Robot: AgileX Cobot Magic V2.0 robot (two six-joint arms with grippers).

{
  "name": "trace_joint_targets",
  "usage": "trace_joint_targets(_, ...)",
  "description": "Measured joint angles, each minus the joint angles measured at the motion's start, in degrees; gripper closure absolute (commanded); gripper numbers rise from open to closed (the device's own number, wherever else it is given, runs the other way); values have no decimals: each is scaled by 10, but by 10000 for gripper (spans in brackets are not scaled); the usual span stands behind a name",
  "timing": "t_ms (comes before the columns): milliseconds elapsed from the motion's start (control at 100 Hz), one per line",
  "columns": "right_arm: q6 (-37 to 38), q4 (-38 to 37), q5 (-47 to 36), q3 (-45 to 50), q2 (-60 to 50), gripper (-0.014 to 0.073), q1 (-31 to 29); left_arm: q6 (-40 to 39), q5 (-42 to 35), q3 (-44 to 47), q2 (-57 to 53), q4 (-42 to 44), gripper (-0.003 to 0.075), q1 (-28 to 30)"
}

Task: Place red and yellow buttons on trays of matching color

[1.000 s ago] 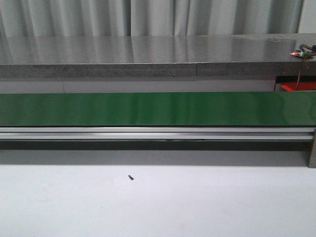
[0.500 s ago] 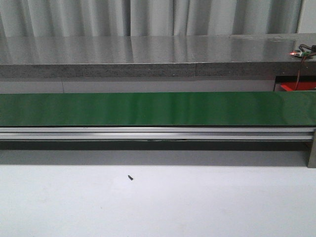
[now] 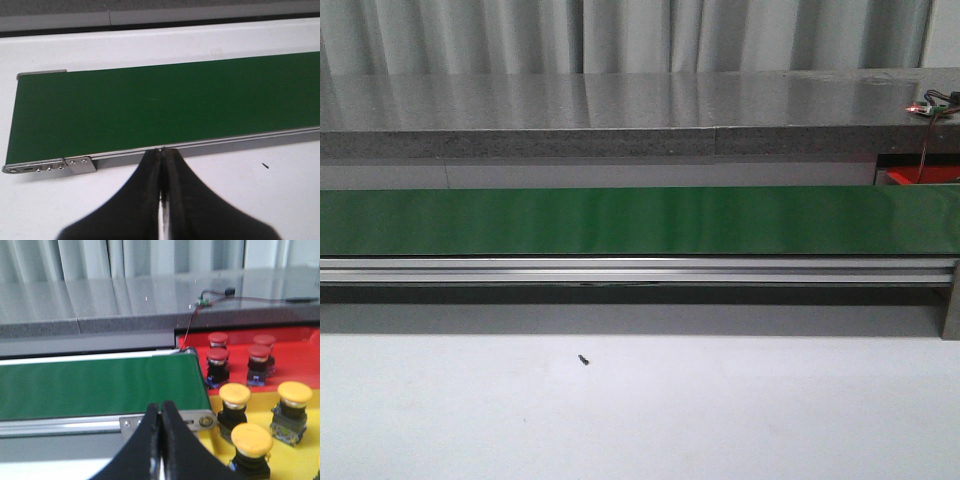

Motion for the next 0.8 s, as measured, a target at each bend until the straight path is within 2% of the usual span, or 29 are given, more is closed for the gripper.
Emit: trace_joint_targets(800, 10, -1, 1, 2, -1, 700, 0, 0, 0, 0, 0, 0, 740, 0)
